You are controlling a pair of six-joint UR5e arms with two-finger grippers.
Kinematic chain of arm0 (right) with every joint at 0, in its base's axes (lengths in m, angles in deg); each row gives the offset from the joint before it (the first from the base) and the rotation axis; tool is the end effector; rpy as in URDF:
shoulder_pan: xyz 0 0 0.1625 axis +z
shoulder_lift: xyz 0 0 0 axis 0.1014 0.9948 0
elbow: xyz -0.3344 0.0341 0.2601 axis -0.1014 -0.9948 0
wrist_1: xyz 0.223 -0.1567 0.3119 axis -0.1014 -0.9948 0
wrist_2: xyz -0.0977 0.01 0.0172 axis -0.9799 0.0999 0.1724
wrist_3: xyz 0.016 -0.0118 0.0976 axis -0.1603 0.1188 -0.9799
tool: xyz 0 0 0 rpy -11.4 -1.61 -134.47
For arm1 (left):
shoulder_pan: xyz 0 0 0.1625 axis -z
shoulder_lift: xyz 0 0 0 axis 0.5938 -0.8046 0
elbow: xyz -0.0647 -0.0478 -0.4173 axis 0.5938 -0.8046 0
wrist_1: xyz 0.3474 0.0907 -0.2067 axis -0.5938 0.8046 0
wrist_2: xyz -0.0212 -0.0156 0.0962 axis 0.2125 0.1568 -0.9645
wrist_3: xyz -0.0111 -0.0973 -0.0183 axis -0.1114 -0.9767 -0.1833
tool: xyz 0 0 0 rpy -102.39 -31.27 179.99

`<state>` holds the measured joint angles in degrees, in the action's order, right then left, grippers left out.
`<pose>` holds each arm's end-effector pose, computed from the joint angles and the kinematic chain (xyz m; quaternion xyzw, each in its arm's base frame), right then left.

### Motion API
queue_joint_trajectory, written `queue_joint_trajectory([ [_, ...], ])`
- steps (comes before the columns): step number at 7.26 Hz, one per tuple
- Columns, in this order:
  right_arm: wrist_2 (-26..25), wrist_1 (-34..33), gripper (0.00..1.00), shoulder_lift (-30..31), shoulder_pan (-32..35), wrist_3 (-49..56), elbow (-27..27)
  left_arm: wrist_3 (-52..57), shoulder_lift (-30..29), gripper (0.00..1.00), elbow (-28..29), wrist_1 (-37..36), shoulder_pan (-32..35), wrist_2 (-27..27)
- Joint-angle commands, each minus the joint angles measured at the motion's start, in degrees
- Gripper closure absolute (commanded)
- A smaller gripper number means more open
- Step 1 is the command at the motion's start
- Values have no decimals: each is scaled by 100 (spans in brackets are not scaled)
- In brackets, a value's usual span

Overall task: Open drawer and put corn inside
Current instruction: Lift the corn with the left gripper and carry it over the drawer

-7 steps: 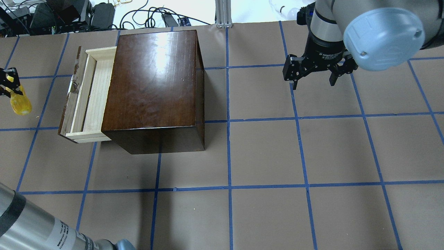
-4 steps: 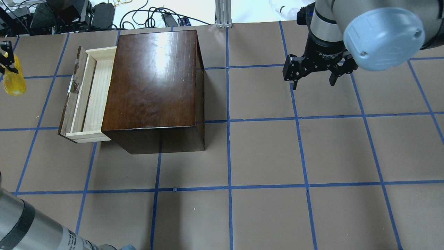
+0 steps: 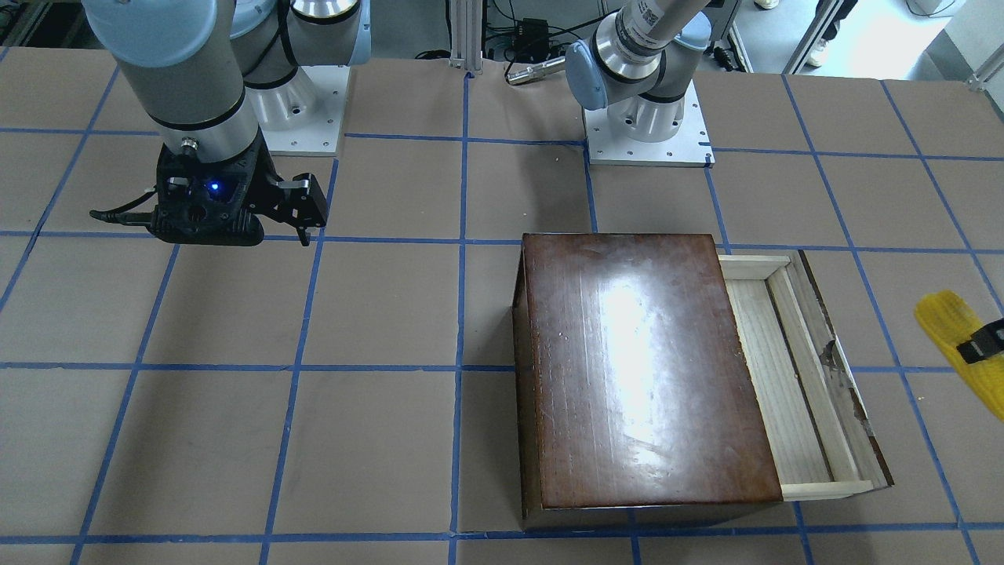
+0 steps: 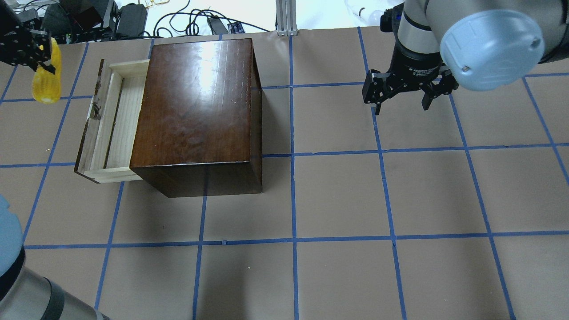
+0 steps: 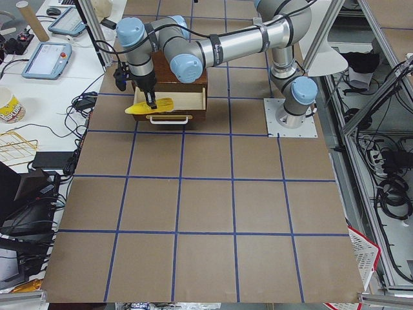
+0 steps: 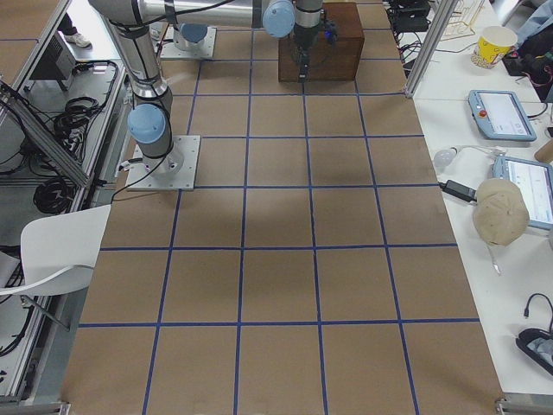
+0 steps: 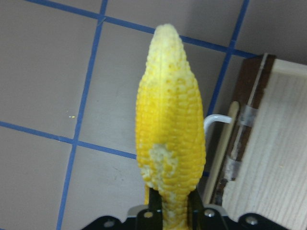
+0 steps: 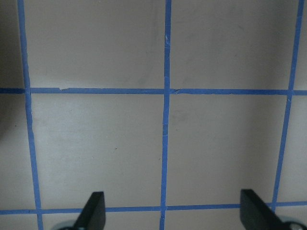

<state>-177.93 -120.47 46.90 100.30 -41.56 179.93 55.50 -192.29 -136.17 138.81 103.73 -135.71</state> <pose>0.1673 -0.5135 0.4428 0.0114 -0.9991 -0.0207 0.0344 0.1329 -0.6554 0.4484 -0.0888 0.9958 0.0209 0.0093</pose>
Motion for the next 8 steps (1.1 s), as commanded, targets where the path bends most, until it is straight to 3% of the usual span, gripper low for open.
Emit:
queue_joint_trajectory([
  [1,0,1,0,0,0,0,0,-60,69,100,-350,-64,501,33],
  [8,-8,-8,0,0,0,0,0,18,-115,97,-1037,-485,608,69],
])
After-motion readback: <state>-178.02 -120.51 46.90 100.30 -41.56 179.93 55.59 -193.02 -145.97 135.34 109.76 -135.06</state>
